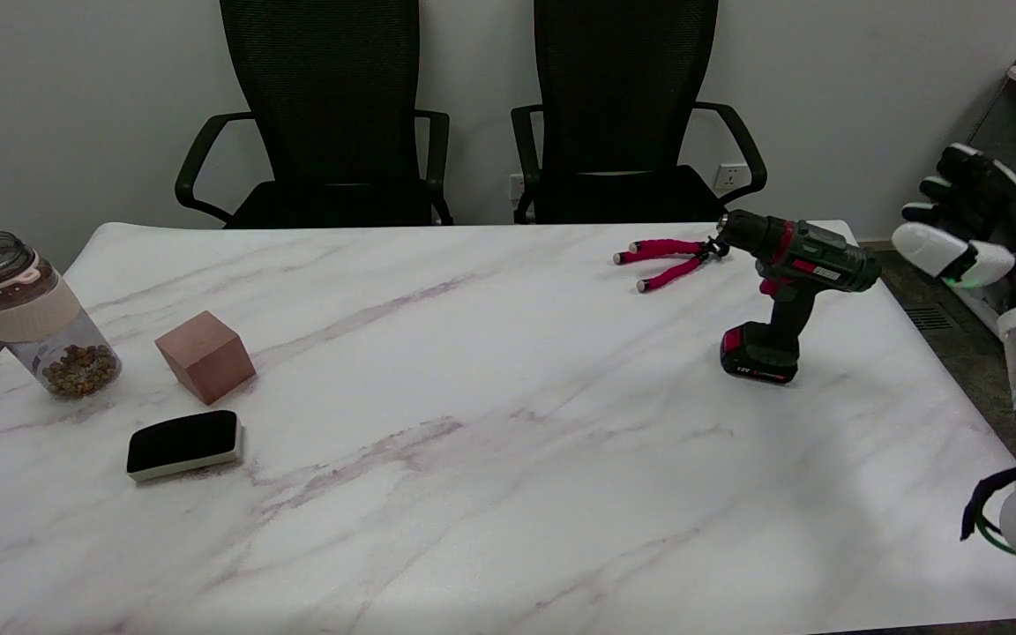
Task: Pick up the power screwdriver.
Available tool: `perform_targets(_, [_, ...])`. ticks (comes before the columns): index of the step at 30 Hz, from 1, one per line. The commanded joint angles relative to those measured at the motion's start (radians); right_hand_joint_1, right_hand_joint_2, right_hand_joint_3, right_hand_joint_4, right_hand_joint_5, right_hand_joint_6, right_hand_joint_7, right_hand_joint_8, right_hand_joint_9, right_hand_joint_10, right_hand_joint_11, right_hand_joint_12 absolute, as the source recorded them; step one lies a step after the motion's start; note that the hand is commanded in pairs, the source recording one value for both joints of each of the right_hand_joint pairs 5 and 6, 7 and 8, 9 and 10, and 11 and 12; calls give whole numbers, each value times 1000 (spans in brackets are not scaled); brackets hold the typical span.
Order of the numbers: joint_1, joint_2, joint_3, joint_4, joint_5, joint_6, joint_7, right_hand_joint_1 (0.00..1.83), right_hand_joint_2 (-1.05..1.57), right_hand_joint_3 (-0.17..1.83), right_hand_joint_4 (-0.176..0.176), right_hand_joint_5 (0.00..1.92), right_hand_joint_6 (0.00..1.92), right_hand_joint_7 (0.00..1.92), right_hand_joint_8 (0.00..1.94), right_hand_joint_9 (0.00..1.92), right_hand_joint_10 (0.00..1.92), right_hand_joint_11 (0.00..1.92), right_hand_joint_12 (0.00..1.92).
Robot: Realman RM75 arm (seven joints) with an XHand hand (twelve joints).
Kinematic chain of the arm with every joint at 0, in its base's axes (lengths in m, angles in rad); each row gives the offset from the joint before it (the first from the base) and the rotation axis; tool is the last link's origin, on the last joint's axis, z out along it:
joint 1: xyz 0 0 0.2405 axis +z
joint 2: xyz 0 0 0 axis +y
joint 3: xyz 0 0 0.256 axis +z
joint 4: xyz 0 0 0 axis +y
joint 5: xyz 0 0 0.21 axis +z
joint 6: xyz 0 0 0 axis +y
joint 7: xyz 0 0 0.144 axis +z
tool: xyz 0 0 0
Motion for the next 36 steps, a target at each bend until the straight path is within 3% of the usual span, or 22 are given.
perform_targets(1, [-44, -17, -174, 52, -9, 20, 150, 917, -258, 636, -35, 291, 291, 291, 291, 381, 381, 576, 576])
perform_targets(11, [-10, -26, -225, 79, -32, -23, 182, 913, -317, 581, -20, 247, 247, 247, 247, 304, 304, 454, 454])
perform_targets(26, [123, -184, -292, 281, -122, -71, 360, 910, -409, 553, 23, 227, 227, 227, 227, 274, 274, 374, 374])
perform_targets(36, [153, -206, -292, 295, -161, -150, 360, 910, -450, 589, 63, 213, 213, 213, 213, 262, 262, 348, 348])
